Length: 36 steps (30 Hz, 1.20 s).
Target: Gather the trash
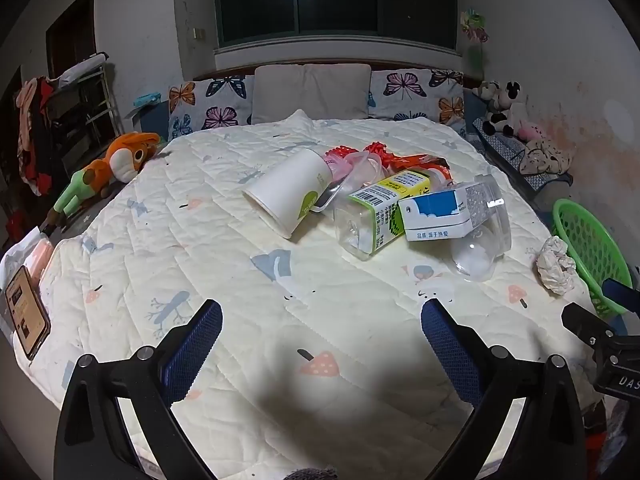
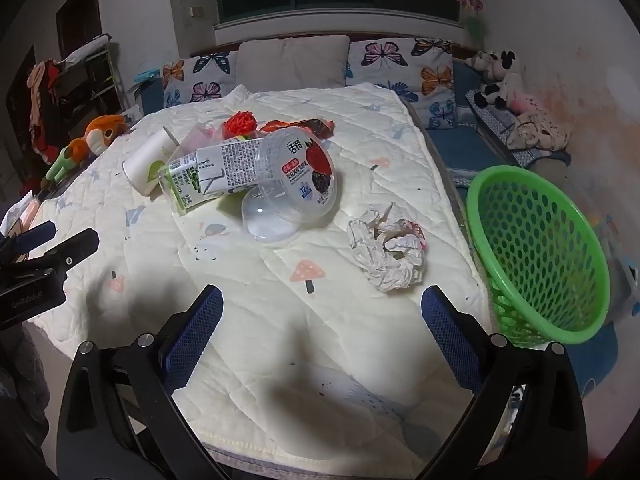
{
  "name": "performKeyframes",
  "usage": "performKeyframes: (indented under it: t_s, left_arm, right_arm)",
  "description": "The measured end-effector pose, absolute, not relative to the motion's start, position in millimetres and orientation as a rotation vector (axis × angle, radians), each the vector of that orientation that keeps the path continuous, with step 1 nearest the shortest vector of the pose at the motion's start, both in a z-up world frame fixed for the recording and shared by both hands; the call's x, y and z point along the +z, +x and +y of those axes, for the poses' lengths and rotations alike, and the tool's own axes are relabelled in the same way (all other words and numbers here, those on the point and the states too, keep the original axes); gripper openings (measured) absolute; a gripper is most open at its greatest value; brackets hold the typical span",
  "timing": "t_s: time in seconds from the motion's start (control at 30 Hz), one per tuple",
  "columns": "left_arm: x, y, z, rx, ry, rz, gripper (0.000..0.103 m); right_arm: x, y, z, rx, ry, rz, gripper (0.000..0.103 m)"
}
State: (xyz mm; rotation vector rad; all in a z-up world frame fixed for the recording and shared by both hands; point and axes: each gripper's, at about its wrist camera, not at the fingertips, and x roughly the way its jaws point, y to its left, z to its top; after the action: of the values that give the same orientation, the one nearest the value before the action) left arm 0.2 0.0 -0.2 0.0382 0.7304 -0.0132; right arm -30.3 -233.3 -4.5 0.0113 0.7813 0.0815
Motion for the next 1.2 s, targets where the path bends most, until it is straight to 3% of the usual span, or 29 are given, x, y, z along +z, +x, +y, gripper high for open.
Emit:
performKeyframes:
  t_s: [1.2]
  left_arm:
    - [-1.2, -1.3, -4.6, -0.014, 0.046, 0.728, 0.097]
  right_arm:
    - [-8.5, -25.8, -232.7, 0.088, 0.012, 0.79, 0.099]
